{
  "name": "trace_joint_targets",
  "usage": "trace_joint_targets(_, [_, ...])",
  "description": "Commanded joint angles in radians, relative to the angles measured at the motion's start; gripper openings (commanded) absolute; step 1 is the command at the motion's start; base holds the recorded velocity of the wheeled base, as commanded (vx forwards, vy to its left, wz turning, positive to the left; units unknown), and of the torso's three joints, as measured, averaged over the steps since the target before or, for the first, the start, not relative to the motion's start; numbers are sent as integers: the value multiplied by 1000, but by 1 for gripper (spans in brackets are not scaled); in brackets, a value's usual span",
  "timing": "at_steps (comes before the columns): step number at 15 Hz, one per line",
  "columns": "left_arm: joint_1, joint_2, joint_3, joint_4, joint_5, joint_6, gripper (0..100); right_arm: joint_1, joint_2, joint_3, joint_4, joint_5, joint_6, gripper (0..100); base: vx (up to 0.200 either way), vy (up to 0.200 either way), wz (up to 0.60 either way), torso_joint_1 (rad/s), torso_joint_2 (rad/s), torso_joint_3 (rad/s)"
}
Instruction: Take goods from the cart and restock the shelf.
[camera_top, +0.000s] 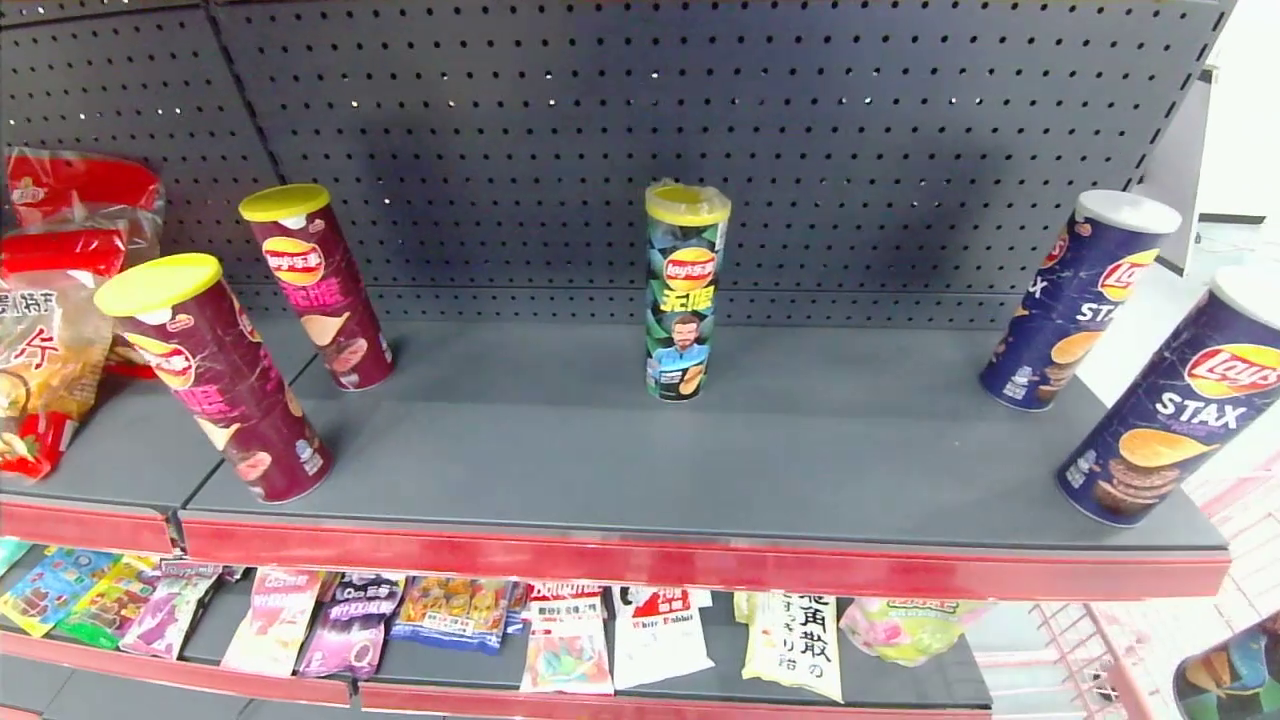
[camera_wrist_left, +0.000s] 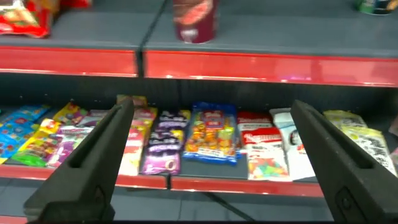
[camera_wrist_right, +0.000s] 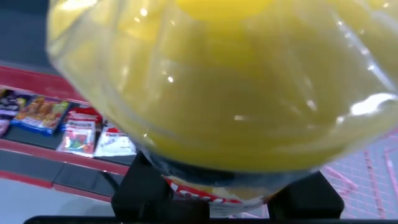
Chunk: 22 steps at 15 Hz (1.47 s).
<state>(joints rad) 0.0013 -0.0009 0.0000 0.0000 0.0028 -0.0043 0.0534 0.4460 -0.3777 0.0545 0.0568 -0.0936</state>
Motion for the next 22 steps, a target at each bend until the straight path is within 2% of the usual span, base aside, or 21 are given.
trace_joint_targets(1, [0, 1, 0, 0, 0, 0, 100, 5, -24, 13, 2, 41, 5, 0, 0, 0, 0, 0, 0, 0])
trace_joint_targets(2, [0, 1, 0, 0, 0, 0, 100, 5, -24, 13, 2, 41, 5, 0, 0, 0, 0, 0, 0, 0])
trace_joint_targets(3, [0, 1, 0, 0, 0, 0, 100, 9, -47, 17, 7, 97, 8, 0, 200, 0, 0, 2, -7, 2])
trace_joint_targets(6, [0, 1, 0, 0, 0, 0, 100, 11, -46, 22, 7, 98, 6, 0, 200, 0, 0, -9, -2, 7])
trace_joint_targets(14, [-7, 25, 0, 0, -4, 1, 100, 31, -70, 34, 8, 144, 8, 0, 0, 0, 0, 0, 0, 0])
trace_joint_targets(16, [-7, 19, -2, 0, -89, 23, 100, 31, -66, 42, 8, 146, 8, 0, 0, 0, 0, 0, 0, 0])
trace_joint_targets(17, [-7, 15, 0, -2, -92, 32, 100, 32, -58, 40, 8, 146, 6, 0, 0, 0, 0, 0, 0, 0])
trace_joint_targets(18, [-6, 24, -34, -15, -124, 49, 100, 43, -47, 33, 8, 146, 6, 0, 0, 0, 0, 0, 0, 0])
trace_joint_targets(19, [-14, 64, -106, -25, -150, 40, 100, 51, -39, 29, 8, 147, 6, 0, 0, 0, 0, 0, 0, 0])
trace_joint_targets(20, [-38, 400, -419, -20, -198, -57, 100, 68, -21, 16, 7, 147, 6, 0, 0, 0, 0, 0, 0, 0])
trace_joint_targets(21, [-78, 538, -557, -25, -265, -85, 100, 74, -10, 10, 7, 147, 6, 0, 0, 0, 0, 0, 0, 0])
trace_joint_targets(22, [-127, 637, -592, -31, -360, -34, 100, 75, 3, 5, 2, 150, 5, 0, 0, 0, 0, 0, 0, 0])
